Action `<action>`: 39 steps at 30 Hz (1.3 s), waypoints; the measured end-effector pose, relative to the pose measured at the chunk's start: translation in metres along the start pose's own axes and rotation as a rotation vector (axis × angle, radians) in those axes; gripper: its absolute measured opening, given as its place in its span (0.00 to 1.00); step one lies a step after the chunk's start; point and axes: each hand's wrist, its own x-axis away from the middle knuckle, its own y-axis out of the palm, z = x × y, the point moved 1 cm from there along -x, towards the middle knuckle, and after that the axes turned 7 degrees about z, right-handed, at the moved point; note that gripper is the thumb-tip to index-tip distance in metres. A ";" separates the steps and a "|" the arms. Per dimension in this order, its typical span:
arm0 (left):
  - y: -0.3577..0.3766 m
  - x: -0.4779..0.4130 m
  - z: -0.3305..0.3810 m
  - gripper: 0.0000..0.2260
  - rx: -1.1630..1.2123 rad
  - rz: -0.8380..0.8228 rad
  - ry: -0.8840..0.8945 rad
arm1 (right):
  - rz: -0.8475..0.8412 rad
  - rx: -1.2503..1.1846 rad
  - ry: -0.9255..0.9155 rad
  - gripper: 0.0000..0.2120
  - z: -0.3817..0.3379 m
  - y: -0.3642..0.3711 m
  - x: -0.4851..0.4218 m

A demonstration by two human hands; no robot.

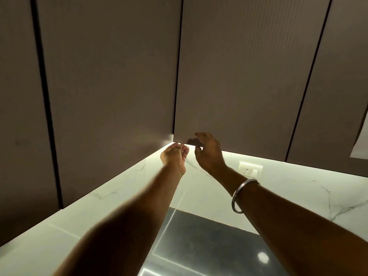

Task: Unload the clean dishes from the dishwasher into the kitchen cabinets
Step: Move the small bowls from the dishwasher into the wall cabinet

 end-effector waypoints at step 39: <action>-0.028 0.297 0.034 0.10 -0.144 -0.128 0.169 | 0.050 -0.098 0.024 0.23 -0.102 -0.236 0.122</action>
